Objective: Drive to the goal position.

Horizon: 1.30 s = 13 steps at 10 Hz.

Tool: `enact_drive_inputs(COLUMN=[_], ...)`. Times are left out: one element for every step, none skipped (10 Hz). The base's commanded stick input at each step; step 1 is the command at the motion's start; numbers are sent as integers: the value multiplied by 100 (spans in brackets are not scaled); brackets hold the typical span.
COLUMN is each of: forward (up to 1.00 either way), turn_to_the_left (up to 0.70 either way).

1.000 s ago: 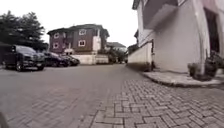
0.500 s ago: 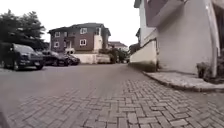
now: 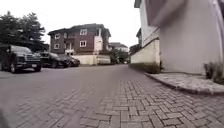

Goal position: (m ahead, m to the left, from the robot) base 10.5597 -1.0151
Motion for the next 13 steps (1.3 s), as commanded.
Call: enact_drive_inputs(forward=[70,70,70,70,70,70,70,70,70,70,70,70,70], turn_to_the_left=[0,0,0,0,0,0,0,0,0,0,0,0,0])
